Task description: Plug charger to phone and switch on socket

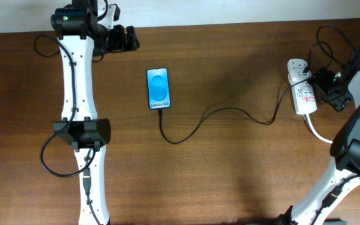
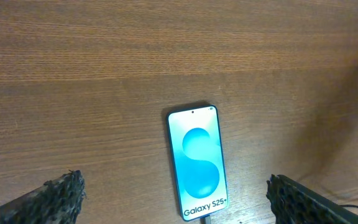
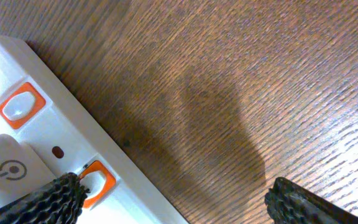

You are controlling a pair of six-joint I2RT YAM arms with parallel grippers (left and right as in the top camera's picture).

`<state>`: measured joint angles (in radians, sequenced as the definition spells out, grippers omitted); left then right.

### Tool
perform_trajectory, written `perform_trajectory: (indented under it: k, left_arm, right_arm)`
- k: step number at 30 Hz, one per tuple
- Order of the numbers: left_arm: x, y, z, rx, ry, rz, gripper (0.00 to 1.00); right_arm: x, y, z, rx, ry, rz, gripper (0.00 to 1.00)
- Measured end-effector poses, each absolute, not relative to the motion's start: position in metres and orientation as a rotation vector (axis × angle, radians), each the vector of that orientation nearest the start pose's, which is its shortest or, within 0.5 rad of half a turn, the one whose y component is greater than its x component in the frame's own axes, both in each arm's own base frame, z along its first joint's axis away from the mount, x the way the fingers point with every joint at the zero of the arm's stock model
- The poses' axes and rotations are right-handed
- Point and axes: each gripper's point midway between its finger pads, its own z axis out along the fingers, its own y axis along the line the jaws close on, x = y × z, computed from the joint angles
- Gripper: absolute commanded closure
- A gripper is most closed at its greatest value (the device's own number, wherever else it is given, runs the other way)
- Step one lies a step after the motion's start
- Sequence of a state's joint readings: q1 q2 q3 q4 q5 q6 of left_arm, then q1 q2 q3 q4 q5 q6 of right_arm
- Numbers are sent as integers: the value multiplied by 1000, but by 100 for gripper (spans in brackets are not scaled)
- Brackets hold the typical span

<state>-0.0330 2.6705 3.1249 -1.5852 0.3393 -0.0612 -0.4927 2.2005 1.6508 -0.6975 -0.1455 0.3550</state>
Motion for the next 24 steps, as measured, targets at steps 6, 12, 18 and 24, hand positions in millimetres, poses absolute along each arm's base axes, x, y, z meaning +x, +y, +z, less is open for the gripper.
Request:
perform_trajectory:
  k: [6,12,18,24]
  left_arm:
    - [547,-75,181,65,2680,-487,0]
    - [547,-75,181,65,2680,-487,1]
    - [547,-75,181,65,2680,-487,1]
    - [548,-75,181,65,2679,-486,1]
  right_arm:
    - [443,-206,17,1124,2593,192,2]
    - [435,-190,15,1123,2648,261,2]
    - [381,-160,124,1098,2664,183,2]
    - [278,-118,253,1007,2486,66,2]
